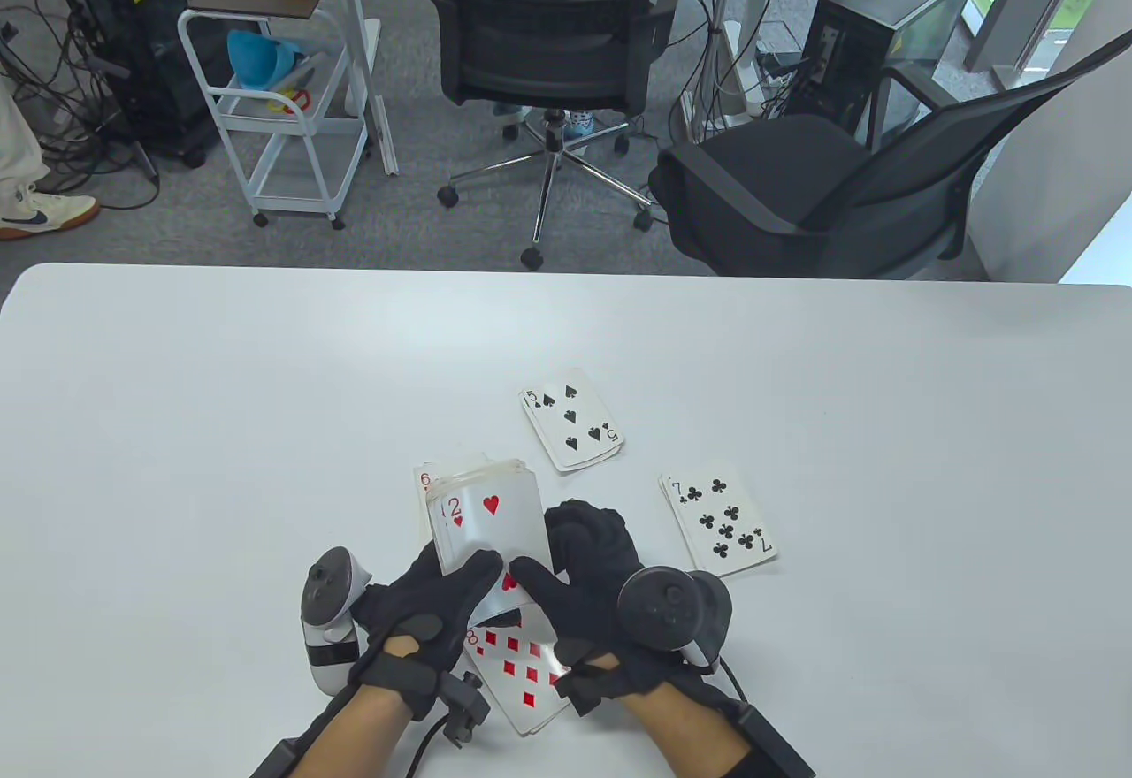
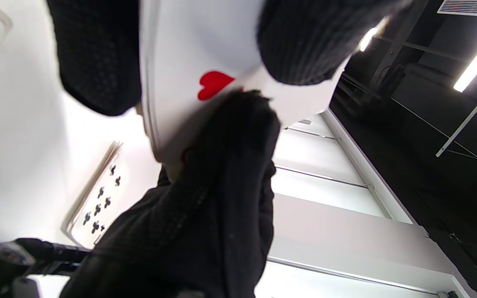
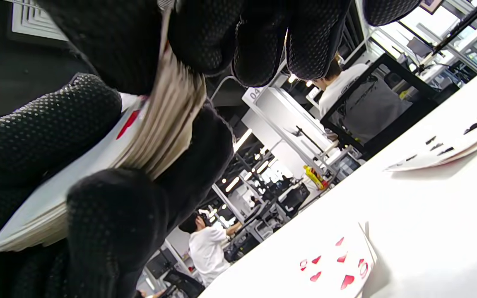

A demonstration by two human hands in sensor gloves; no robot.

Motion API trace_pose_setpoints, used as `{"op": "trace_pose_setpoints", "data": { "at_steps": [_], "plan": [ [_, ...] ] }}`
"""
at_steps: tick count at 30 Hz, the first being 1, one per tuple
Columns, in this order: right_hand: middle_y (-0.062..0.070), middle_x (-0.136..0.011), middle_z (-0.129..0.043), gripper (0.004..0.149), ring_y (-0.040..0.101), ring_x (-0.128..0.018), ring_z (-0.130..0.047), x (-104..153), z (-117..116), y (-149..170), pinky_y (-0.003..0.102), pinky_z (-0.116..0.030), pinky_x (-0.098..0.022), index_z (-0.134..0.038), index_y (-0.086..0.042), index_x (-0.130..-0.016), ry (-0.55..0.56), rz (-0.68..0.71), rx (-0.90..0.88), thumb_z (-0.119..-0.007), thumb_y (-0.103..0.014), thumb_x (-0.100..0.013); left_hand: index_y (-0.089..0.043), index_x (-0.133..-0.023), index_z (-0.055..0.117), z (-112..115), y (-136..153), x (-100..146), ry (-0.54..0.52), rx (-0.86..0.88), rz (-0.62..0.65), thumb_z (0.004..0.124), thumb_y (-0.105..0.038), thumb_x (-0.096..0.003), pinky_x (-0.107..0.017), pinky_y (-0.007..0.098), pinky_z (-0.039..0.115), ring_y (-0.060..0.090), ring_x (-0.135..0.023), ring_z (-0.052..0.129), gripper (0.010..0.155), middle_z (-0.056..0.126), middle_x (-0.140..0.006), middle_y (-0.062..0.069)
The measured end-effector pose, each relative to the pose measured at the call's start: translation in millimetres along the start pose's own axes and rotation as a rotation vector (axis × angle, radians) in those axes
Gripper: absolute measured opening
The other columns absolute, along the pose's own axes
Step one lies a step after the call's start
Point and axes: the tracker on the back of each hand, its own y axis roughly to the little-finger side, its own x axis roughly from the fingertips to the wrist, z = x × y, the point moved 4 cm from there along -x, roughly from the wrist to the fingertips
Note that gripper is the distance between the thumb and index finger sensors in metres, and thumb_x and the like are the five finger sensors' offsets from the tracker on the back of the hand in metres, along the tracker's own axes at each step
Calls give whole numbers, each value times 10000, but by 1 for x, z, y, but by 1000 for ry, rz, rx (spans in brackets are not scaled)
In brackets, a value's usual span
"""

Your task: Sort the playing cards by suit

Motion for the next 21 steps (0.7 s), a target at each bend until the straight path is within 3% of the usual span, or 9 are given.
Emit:
{"op": "trace_pose_setpoints", "data": {
  "at_steps": [8, 15, 21],
  "plan": [
    [132, -953, -760, 380, 453, -963, -665, -1, 6, 5, 723, -438, -687, -852, -101, -768, 31, -9, 22, -809, -391, -524, -245, -1038, 598, -1, 0, 0, 0, 8, 1, 866, -442, -528, -493, 424, 948, 302, -855, 932, 609, 785, -1008, 20],
    [141, -985, -709, 454, 470, -980, -623, -4, 8, 12, 728, -422, -689, -797, -121, -823, 0, -50, 36, -871, -433, -501, -244, -1045, 583, -2, -1, 0, -7, 15, 2, 862, -437, -529, -507, 430, 939, 309, -871, 914, 616, 766, -1020, 26],
    [158, -1024, -652, 440, 490, -999, -566, -9, 15, 28, 743, -379, -688, -798, -107, -838, -63, -174, 24, -864, -405, -521, -244, -1046, 583, -16, -15, 1, -44, 6, 55, 852, -430, -533, -508, 432, 938, 311, -872, 914, 608, 767, -1019, 29]
  ]
}}
